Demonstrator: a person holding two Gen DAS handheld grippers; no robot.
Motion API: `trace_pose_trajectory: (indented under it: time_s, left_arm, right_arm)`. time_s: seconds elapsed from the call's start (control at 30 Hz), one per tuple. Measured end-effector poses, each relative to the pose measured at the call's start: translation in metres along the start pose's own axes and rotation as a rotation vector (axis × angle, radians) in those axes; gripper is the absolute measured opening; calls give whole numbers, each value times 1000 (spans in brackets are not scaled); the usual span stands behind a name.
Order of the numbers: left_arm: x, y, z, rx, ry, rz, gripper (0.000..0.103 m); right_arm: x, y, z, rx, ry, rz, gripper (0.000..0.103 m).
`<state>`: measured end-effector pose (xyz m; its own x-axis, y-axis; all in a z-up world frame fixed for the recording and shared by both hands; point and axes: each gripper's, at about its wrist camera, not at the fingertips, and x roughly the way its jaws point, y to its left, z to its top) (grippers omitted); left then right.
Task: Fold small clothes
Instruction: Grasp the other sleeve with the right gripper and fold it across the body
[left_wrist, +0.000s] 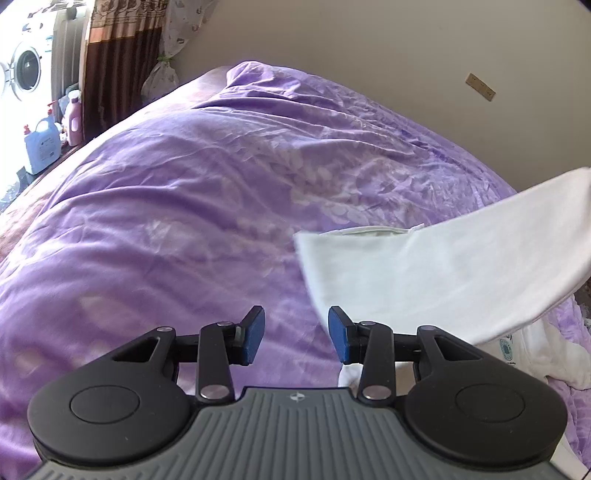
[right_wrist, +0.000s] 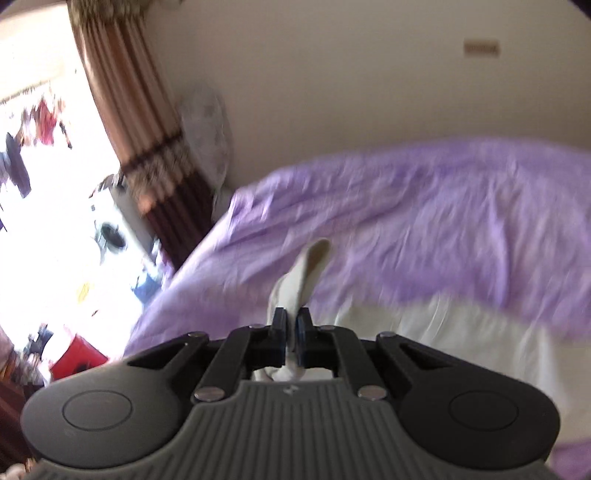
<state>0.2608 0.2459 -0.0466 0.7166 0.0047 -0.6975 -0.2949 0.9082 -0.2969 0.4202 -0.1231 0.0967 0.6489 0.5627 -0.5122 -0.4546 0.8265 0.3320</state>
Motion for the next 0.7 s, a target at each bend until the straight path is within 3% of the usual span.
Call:
trace_pose_trajectory:
  time_s: [0.13, 0.3, 0.5, 0.7]
  left_arm:
    - [18, -8, 2, 10, 22, -15, 46]
    - [56, -15, 2, -37, 68, -77, 46]
    - [105, -23, 6, -111, 104, -127, 46]
    - [151, -41, 7, -137, 156, -160, 51]
  right_arm:
    - [-13, -42, 19, 38, -58, -117, 1]
    - [14, -129, -20, 129, 56, -256, 1]
    - [60, -201, -78, 229, 196, -290, 1]
    - [79, -232, -96, 240, 217, -287, 1]
